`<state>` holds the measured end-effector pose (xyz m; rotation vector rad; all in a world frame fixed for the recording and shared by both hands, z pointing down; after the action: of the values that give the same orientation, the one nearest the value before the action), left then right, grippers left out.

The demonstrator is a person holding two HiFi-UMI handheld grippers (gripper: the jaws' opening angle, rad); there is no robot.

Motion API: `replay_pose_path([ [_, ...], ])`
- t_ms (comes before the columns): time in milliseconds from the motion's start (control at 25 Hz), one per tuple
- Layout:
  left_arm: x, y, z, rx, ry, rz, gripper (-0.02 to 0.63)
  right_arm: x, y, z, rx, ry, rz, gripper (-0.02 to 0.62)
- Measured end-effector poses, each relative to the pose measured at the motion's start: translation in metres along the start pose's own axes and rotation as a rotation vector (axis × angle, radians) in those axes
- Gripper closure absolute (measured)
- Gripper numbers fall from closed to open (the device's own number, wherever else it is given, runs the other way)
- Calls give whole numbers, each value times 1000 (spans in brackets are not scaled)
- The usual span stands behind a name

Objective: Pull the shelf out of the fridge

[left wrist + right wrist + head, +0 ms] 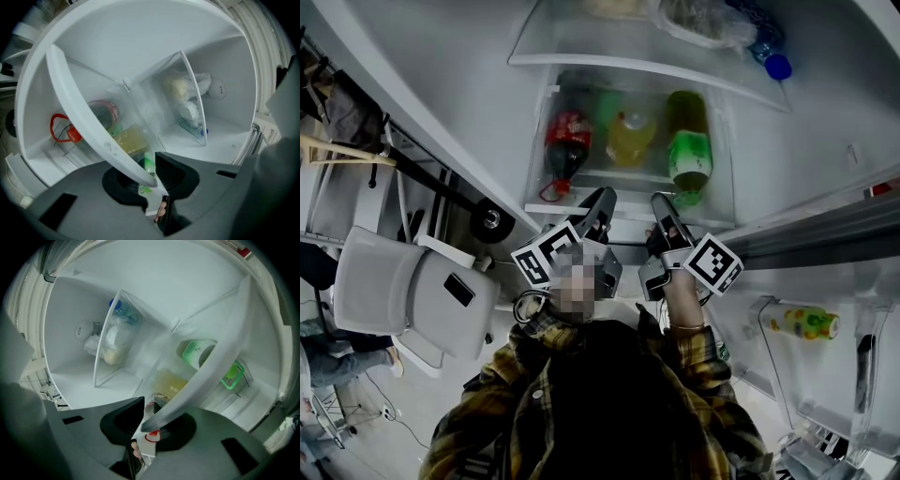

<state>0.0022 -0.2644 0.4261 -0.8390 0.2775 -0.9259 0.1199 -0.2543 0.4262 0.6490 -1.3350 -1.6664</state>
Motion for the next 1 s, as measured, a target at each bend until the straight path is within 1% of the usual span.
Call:
replay_pose_path([
  [600,-27,6,9,5,-4,9,525,-22,-5,20,-4,-11,-6,518],
  [720,-33,2,16,-7,-15,1,525,-26,-6,24,3,-12,-10,518],
  [1000,-44,10,19,0,-16,16,525,-36,-10,30,-1,-8,-14,518],
])
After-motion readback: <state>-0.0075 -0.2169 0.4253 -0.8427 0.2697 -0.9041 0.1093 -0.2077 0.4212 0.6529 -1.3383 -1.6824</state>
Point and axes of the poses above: the fingertips, and each gripper's own axes: x forward along the fingers, y to its right, z out of its underside, the point moved 1 cm from there along -x, backward along the fingers, and after that the axes turned 12 degrees about x, right-handed, at the moved point
